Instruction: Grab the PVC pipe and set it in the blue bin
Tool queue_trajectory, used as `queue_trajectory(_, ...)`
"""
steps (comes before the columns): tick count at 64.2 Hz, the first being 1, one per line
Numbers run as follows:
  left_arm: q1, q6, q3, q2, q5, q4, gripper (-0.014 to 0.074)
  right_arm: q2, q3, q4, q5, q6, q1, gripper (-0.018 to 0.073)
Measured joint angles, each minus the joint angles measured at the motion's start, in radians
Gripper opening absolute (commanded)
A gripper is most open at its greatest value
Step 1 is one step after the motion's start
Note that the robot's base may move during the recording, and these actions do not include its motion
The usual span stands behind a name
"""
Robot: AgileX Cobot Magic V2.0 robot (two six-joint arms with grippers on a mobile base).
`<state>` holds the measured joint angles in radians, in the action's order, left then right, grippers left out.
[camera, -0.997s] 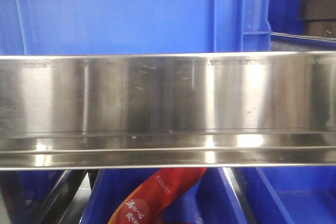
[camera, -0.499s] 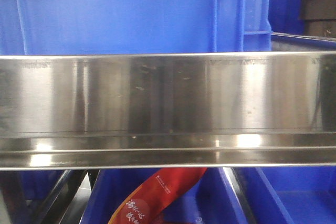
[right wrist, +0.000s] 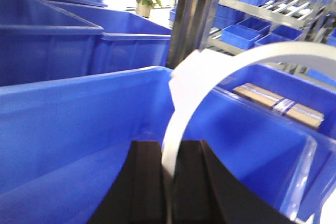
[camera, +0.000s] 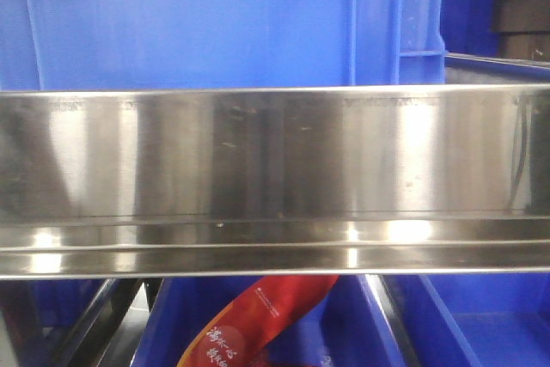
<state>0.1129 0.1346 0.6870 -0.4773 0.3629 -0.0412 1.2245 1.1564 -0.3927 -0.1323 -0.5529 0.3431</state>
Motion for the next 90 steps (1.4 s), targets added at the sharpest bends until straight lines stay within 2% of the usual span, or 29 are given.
queue_trajectory(4,-0.025,0.000,0.000,0.000,0.002,0.002,-0.0111,0.011,0.000,0.005,0.022,0.000,0.000,0.0131)
queue_trajectory(10,-0.044,0.000,-0.005,0.000,0.004,0.002,-0.0111,0.025,0.000,0.008,0.042,0.000,0.000,0.0214)
queue_trajectory(27,-0.048,0.000,-0.070,0.000,0.005,0.011,-0.0111,0.069,0.000,0.010,0.070,0.000,0.009,0.0214)
queue_trajectory(33,-0.048,-0.002,-0.075,0.000,0.005,0.011,-0.0111,0.060,0.000,0.010,0.081,0.000,0.011,0.0163)
queue_trajectory(38,-0.048,-0.002,-0.075,0.002,0.005,0.011,-0.0111,0.043,0.000,0.010,0.081,0.000,0.011,0.0045)
queue_trajectory(44,-0.048,-0.002,-0.075,0.012,0.005,0.011,-0.0111,0.007,0.000,0.010,0.074,-0.002,0.011,-0.0165)
queue_trajectory(53,-0.048,-0.002,-0.075,0.051,0.009,0.011,-0.0111,-0.058,0.000,0.018,0.055,-0.002,0.011,-0.0162)
queue_trajectory(72,-0.048,-0.002,-0.079,0.208,0.118,0.020,-0.0111,-0.211,-0.004,0.026,-0.044,-0.002,0.002,-0.0162)
queue_trajectory(90,-0.048,-0.004,-0.139,0.393,0.207,0.027,-0.0111,-0.417,-0.146,0.026,-0.064,0.000,-0.138,-0.0162)
